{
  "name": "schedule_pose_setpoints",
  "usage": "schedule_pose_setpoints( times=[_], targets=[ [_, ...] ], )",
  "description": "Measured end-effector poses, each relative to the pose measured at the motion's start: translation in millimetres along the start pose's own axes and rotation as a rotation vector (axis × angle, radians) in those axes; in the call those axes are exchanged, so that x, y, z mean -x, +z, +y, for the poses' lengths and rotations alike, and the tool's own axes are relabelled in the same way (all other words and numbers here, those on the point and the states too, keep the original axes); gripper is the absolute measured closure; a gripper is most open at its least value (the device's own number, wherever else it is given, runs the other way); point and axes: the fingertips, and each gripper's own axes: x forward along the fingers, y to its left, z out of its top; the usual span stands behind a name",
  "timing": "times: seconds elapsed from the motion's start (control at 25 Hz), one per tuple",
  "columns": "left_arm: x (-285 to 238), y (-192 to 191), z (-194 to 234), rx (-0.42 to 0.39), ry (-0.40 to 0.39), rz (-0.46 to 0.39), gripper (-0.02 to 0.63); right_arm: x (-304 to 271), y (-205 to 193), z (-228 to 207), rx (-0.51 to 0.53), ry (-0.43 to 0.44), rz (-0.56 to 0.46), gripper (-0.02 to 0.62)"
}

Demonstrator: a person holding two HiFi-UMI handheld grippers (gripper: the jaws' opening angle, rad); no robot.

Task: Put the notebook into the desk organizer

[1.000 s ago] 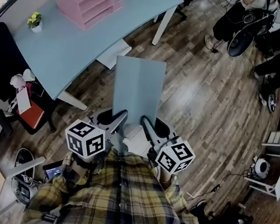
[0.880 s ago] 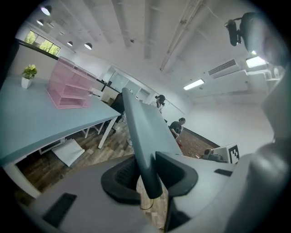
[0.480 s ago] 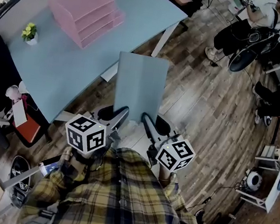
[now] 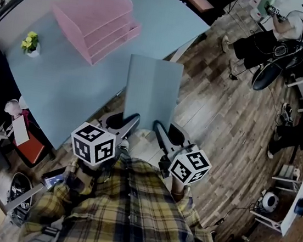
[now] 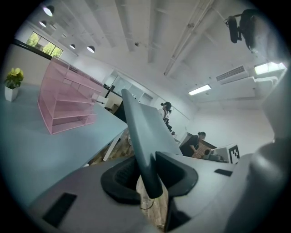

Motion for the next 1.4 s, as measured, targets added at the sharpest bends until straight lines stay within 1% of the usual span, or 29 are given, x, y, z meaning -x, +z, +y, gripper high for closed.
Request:
schedule_pose_setpoints(
  times=[0.16, 0.44, 0.6, 0.76, 1.04, 1.2, 1.4],
  targets=[
    [4, 5, 17, 0.025, 0.012, -0.005, 0.502, -18, 0, 4, 0.004, 0.009, 0.023, 0.503],
    [5, 5, 32, 0.055, 0.024, -0.016, 0.502, -33, -2, 4, 0.011, 0.021, 0.051, 0.503],
    [0, 12, 40, 0.06, 0.051, -0.037, 0.502, -45, 3, -3, 0.022, 0.051, 0.061, 0.503],
    [-4, 27, 57, 0.065, 0.117, -0.08, 0.502, -72, 13, -10, 0.037, 0.124, 0.073, 0.503],
    [-23, 66, 99, 0.108, 0.246, -0.164, 0.502, -136, 41, -32, 0.075, 0.27, 0.122, 0.503],
    [-41, 92, 115, 0.145, 0.317, -0.234, 0.502, -168, 66, -50, 0.112, 0.363, 0.166, 0.503],
    [-56, 124, 130, 0.174, 0.43, -0.322, 0.502, -204, 97, -65, 0.15, 0.489, 0.202, 0.503]
  ],
)
